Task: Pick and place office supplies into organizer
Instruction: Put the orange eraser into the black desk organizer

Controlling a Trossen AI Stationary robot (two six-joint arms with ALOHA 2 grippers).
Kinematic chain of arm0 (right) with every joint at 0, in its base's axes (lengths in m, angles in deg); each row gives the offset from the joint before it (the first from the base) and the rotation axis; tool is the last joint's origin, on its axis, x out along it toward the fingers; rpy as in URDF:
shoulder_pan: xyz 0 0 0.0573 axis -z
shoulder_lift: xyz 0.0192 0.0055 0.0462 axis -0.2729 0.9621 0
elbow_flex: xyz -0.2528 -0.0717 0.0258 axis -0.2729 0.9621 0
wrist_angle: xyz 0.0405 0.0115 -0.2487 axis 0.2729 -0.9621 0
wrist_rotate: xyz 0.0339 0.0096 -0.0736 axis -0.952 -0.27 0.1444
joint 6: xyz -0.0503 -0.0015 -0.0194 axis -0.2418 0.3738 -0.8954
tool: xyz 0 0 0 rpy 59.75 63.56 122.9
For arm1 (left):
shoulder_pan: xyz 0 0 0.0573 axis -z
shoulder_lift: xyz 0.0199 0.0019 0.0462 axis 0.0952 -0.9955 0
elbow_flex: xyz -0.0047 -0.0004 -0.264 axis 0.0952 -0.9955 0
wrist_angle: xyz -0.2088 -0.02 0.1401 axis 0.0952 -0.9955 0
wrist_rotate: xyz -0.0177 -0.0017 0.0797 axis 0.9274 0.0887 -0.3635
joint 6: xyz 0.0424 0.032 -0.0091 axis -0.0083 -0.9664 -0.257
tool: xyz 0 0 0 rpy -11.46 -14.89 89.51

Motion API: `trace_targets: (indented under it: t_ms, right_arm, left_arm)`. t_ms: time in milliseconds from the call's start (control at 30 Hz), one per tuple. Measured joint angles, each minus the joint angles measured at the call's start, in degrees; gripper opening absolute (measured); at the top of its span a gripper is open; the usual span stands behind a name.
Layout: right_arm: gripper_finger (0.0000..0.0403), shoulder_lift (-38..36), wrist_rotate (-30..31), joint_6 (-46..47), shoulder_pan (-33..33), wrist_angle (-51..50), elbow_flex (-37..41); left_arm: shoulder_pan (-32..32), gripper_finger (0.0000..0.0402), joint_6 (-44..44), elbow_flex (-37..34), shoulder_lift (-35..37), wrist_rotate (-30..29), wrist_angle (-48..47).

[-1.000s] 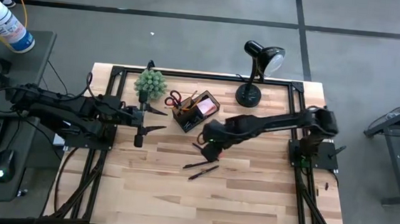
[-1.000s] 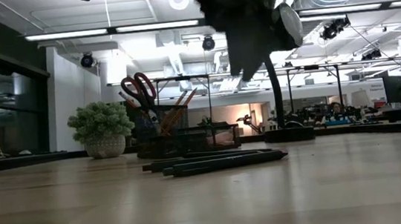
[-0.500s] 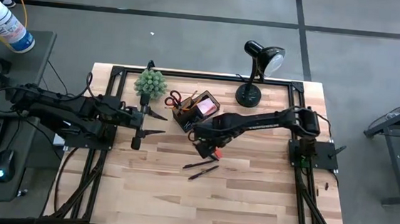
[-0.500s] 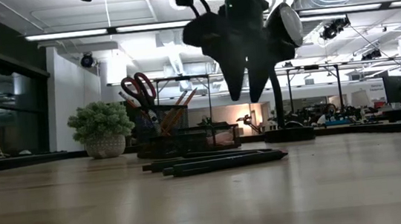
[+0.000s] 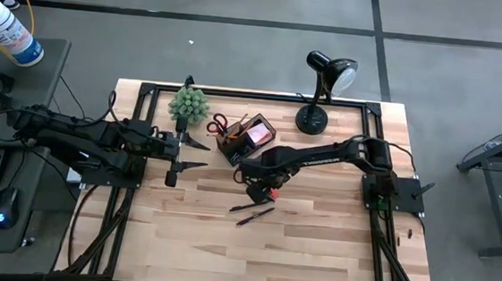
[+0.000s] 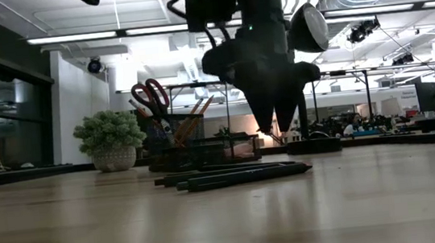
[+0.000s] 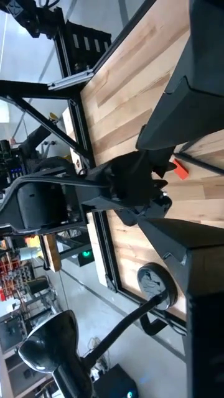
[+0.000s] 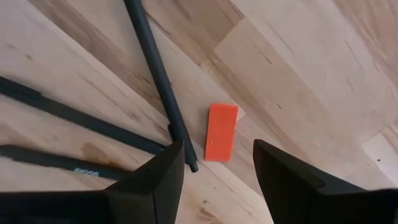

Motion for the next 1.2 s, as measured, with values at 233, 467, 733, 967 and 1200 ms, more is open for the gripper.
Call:
trace_targets:
  t_ms: [233,467,733,967,1200]
  right_arm:
    - [0.0188,1.8,0.3,0.0,-0.5,0.1,0.0]
    - [0.0188,2.0,2.0,0.3,-0.5,1.8,1.2]
    - [0.0188,2.0,2.0,1.3,-1.3,4.4,6.1]
    - [0.0186,2.0,2.4,2.2,-1.9,5.9,6.5]
    - [0.0147,2.0,3.6,2.1,-2.0,7.1,6.5]
  left_arm:
    - [0.0,0.0179,0.0,0.0,0.0,0.0,0.0]
    - [0.0,0.0179,0.0,0.0,0.0,0.1,0.0]
    - [0.0,0.0179,0.0,0.0,0.0,0.6,0.0]
    - [0.0,0.0179,0.0,0.0,0.0,0.7,0.0]
    - [0.0,0.0179,0.0,0.0,0.0,0.7,0.0]
